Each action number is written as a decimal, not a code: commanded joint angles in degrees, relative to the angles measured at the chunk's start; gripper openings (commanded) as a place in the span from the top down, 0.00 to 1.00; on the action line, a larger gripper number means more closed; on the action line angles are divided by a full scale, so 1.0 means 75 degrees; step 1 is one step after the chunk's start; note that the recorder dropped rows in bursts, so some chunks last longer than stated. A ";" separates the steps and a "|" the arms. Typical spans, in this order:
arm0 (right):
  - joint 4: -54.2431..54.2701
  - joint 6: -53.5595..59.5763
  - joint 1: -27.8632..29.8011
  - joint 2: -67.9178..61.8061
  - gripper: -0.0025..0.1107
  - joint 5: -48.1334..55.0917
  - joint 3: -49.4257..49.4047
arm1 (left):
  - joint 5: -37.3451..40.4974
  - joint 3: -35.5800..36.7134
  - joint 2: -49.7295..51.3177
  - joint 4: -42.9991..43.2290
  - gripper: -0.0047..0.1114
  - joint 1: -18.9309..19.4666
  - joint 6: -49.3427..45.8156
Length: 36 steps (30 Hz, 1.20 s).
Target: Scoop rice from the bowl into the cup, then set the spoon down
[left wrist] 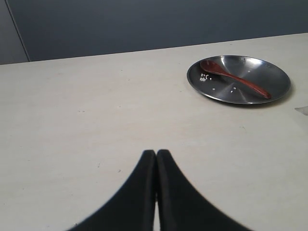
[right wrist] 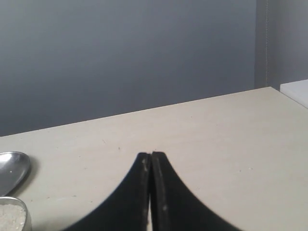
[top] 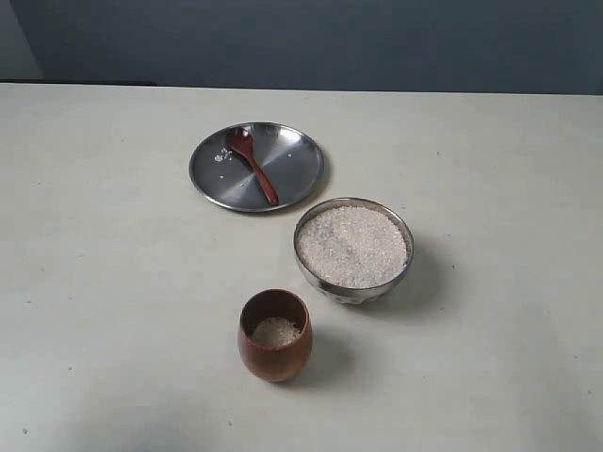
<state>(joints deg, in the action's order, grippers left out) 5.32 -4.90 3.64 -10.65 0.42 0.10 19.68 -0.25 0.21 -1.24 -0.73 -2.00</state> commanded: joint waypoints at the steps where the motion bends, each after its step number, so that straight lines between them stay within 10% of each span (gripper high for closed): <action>1: 0.0043 0.0369 0.0037 0.0026 0.97 -0.0057 -0.0013 | -0.0076 0.0033 -0.0028 0.0000 0.96 0.0015 0.0005; 8: 0.0043 0.2106 0.0037 0.0026 0.97 -0.0016 -0.0013 | -0.0076 0.0033 -0.0028 0.0000 0.96 0.0015 0.0005; 36: -0.0043 0.1422 0.0037 0.0026 0.97 0.1766 -0.0013 | -0.0076 0.0033 -0.0028 0.0000 0.96 0.0015 0.0005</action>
<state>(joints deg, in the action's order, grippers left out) 5.74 6.02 3.64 -10.65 13.12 0.10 19.68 -0.25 0.21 -1.24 -0.73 -2.00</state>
